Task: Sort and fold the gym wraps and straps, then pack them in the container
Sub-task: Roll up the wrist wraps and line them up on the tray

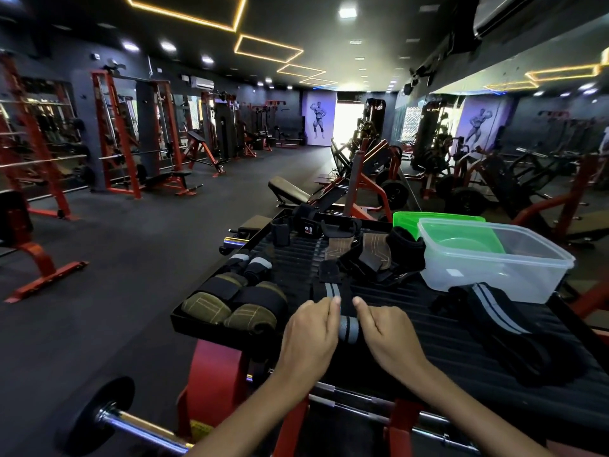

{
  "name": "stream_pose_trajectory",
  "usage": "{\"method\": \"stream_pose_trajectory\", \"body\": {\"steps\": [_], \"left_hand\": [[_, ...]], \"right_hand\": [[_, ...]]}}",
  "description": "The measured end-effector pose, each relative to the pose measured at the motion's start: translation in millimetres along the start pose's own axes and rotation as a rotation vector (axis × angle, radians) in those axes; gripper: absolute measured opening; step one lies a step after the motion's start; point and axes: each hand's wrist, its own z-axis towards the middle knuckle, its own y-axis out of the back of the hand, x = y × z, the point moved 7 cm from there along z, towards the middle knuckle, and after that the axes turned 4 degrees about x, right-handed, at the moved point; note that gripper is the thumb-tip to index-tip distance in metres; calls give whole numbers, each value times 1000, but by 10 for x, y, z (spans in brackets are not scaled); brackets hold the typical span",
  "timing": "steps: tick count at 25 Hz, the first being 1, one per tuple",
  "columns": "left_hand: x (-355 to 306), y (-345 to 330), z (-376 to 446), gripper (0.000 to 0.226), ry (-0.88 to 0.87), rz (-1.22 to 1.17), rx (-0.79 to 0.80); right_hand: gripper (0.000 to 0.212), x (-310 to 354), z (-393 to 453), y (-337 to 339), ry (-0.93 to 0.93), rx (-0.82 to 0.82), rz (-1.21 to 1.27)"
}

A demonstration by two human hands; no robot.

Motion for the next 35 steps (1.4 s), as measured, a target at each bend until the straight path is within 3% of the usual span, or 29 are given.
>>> {"method": "stream_pose_trajectory", "body": {"steps": [1,4,8,10,12,14,16,19,22,24,27,29,32,35], "left_hand": [[28,-11,35,45,72,-27,-25],[73,-130,81,52,182,-100,55],[-81,16,7,52,-100,-116,-114],[-23,8,13,55,-153,-124,-160],[2,57,20,55,-71,-149,-223],[40,-14,17,52,6,-193,-185],[-35,54,-6,48,-104,-178,-229],[3,23,18,49,-138,-197,-144],[60,19,61,54,5,-167,-136],[73,-45,60,58,19,-175,-93],[-45,27,6,47,-113,-73,-149],[-20,0,10,43,-123,-90,-126],[65,-16,86,55,-9,-118,-125],[55,-40,82,55,-45,-159,-143]], "right_hand": [[53,92,-21,37,67,-23,-40],[53,28,-32,47,2,40,-13],[64,-118,-20,-56,-177,38,159],[58,49,-26,15,-22,-24,83],[47,171,-48,70,67,-28,-28],[49,145,-26,56,69,6,44],[51,103,4,47,-39,-41,201],[53,-37,-6,-91,-152,-33,385],[39,168,-39,50,48,-70,110],[41,136,-38,55,25,-9,101],[50,-5,-7,-16,-118,-109,250],[54,-88,-15,-127,-194,-59,324],[40,133,-41,29,25,-84,48],[42,111,-35,30,37,-49,65]]}}
